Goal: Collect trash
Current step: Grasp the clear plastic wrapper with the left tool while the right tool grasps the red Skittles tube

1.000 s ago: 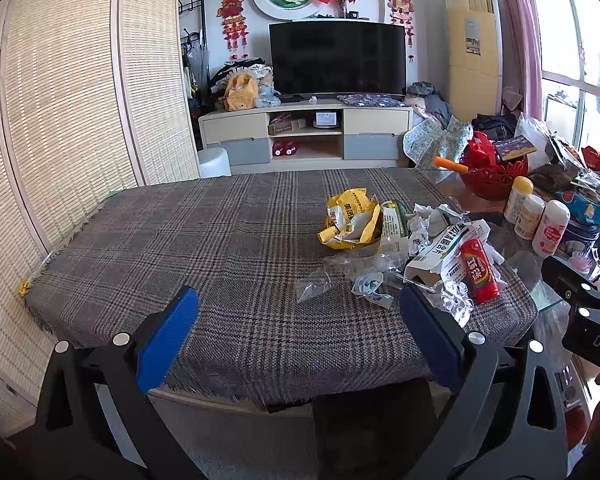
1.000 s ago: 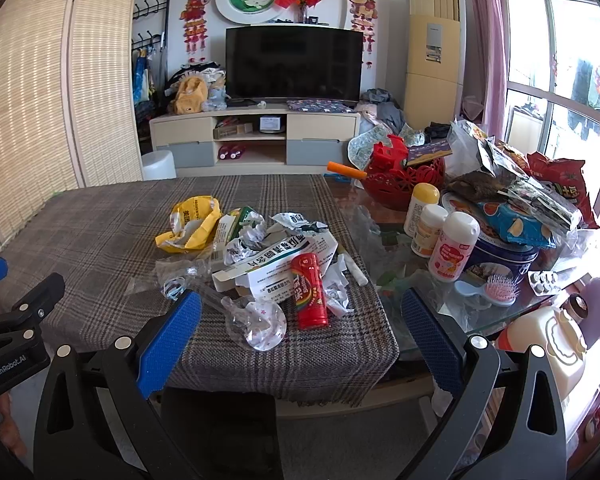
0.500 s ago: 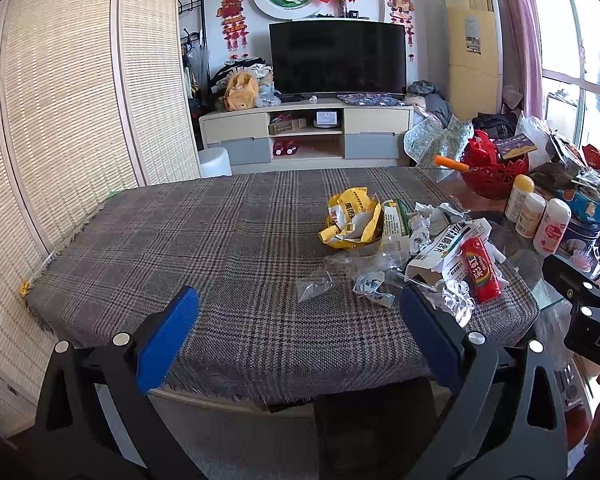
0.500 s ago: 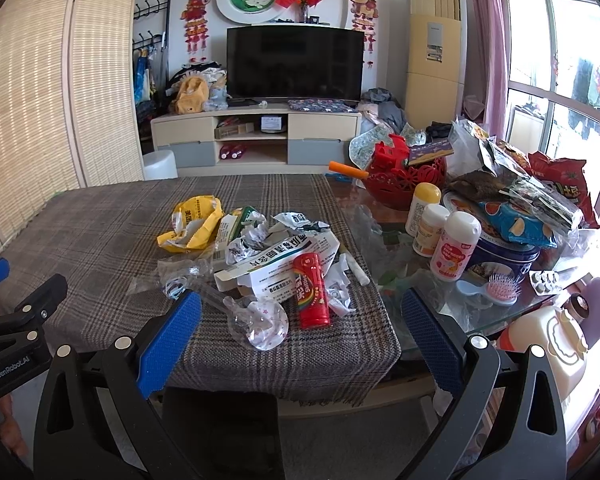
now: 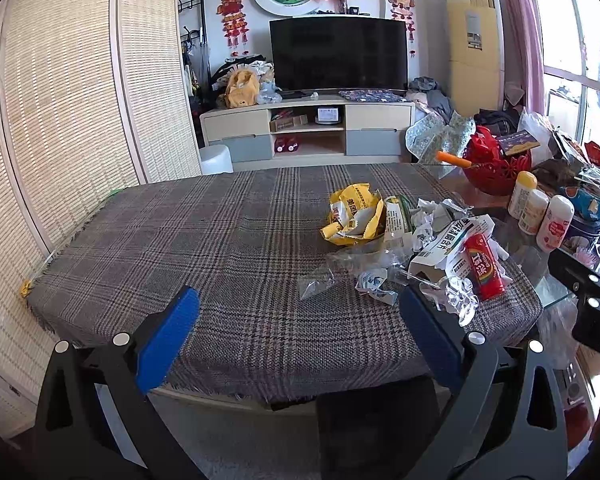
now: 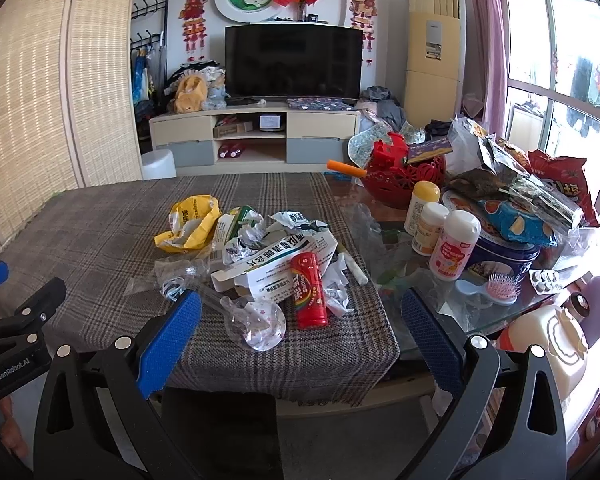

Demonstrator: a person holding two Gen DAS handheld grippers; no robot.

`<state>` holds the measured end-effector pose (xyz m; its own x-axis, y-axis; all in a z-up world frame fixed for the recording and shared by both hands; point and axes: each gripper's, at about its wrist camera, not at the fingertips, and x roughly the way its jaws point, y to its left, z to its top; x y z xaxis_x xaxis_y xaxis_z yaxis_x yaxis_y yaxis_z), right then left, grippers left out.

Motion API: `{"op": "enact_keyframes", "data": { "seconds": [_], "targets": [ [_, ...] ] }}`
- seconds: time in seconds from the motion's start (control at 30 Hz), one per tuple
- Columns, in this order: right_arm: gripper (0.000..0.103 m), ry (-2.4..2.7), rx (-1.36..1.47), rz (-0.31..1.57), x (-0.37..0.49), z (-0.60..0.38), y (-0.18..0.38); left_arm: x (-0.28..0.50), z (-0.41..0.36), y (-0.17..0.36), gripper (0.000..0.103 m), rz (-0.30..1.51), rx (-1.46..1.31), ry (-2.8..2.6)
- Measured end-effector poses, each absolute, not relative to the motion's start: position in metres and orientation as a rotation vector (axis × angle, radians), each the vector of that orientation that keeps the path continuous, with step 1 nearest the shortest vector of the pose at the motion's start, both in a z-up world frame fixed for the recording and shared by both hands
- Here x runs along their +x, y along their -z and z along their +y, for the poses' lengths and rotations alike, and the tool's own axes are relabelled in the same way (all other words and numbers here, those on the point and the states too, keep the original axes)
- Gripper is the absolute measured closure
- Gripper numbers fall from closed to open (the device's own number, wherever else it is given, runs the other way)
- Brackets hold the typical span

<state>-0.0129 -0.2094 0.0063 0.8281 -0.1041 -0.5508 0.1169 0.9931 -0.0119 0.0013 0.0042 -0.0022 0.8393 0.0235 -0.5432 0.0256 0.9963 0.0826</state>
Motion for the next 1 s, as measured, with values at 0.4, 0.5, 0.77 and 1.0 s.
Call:
{"op": "enact_keyframes", "data": {
  "seconds": [0.4, 0.5, 0.77, 1.0],
  "targets": [
    [0.003, 0.108, 0.071, 0.642, 0.019, -0.233, -0.015, 0.031, 0.01, -0.003, 0.008, 0.597, 0.11, -0.035],
    [0.003, 0.124, 0.081, 0.68, 0.033, -0.239, -0.011, 0.044, 0.017, -0.004, 0.008, 0.63, 0.094, -0.036],
    [0.003, 0.135, 0.097, 0.807, 0.073, -0.248, 0.007, 0.084, 0.007, -0.008, 0.008, 0.711, 0.146, 0.023],
    [0.003, 0.132, 0.116, 0.898, 0.098, -0.255, 0.023, 0.126, -0.016, 0.015, 0.008, 0.868, 0.191, 0.09]
  ]
}}
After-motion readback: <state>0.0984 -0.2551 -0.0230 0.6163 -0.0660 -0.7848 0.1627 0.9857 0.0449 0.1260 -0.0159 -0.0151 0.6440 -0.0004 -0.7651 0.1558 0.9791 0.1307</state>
